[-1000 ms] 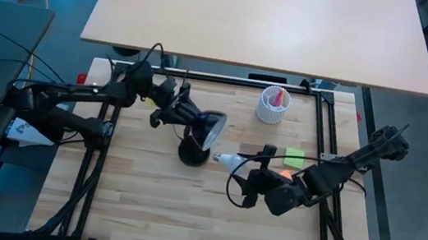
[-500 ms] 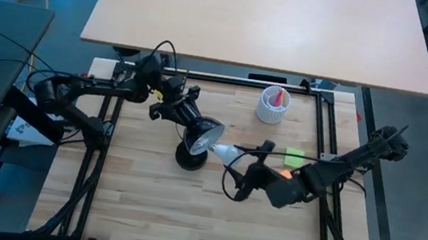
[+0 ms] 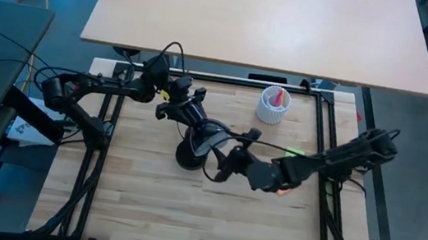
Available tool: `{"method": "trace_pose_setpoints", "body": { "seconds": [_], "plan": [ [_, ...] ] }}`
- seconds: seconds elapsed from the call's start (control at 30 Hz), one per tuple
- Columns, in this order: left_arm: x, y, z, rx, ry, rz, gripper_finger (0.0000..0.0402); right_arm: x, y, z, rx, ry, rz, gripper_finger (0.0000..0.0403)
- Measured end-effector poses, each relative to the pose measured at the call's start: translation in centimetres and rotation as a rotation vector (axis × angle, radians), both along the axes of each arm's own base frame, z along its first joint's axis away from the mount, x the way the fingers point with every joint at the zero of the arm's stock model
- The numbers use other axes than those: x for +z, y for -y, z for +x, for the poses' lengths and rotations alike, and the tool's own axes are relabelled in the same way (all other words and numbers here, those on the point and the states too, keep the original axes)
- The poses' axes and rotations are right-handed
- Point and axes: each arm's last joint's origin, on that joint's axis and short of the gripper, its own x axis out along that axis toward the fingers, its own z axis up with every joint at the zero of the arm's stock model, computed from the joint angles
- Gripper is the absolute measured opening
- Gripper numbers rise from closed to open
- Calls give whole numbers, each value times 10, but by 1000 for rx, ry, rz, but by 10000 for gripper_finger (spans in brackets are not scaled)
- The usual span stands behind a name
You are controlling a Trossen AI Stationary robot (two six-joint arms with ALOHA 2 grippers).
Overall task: Screw lightbulb
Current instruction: Insert the lightbulb into the desk lamp
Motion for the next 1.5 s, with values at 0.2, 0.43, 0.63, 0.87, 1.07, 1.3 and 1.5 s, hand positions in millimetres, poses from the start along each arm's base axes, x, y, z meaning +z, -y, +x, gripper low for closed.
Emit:
{"method": "trace_pose_setpoints", "body": {
  "seconds": [0.2,0.43,0.63,0.87,1.07,1.3,1.5],
  "plan": [
    [0,-1,1,36,-2,-11,266,-7,9,7,-22,-69,-77,281],
    [0,-2,2,78,1,-20,266,-6,18,9,-70,-126,-165,281],
    [0,-1,2,84,1,-22,266,-5,20,10,-58,-189,-246,281],
    [-2,-2,4,166,-14,-43,266,-4,31,13,-67,-225,-290,281],
    [-2,2,7,175,-6,-39,266,-4,41,15,-86,-254,-311,281],
    [-2,5,8,166,7,-17,266,-4,45,16,-71,-117,-131,281],
    [-3,5,8,177,34,18,266,-8,48,16,-98,29,102,281]
  ]
}}
